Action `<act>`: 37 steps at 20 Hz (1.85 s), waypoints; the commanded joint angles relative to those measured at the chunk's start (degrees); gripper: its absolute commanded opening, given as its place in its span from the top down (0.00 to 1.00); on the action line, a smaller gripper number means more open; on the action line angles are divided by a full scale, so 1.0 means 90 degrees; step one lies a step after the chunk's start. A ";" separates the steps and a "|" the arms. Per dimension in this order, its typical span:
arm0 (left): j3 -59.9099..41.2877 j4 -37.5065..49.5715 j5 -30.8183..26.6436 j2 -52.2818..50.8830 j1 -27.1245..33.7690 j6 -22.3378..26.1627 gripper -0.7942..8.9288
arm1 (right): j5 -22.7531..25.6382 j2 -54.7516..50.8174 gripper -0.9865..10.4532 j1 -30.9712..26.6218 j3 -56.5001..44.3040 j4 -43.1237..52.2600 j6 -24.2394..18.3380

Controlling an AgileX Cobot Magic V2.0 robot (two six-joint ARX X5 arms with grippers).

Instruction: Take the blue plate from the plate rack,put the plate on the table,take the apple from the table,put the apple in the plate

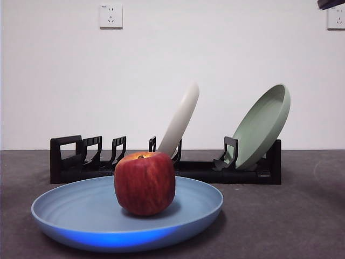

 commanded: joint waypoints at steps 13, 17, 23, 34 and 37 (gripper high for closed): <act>-0.3876 0.3065 0.0017 -0.1379 0.1127 0.0823 0.92 | 0.0017 -0.0005 0.91 0.0002 -0.0019 0.0041 0.0080; -0.3956 0.2798 -0.0012 -0.1379 0.1127 0.0826 0.92 | 0.0017 -0.0005 0.91 0.0002 -0.0019 0.0041 0.0080; -0.3956 0.2829 -0.0005 -0.1375 0.1127 0.0818 0.92 | 0.0017 -0.0005 0.91 0.0002 -0.0019 0.0041 0.0080; -0.3956 0.2832 -0.0002 -0.1375 0.1127 0.0821 0.92 | 0.0017 -0.0005 0.91 0.0002 -0.0019 0.0041 0.0080; -0.3956 0.2832 -0.0002 -0.1375 0.1127 0.0818 0.92 | 0.0197 -0.0019 0.91 0.0002 -0.0019 0.0051 -0.0440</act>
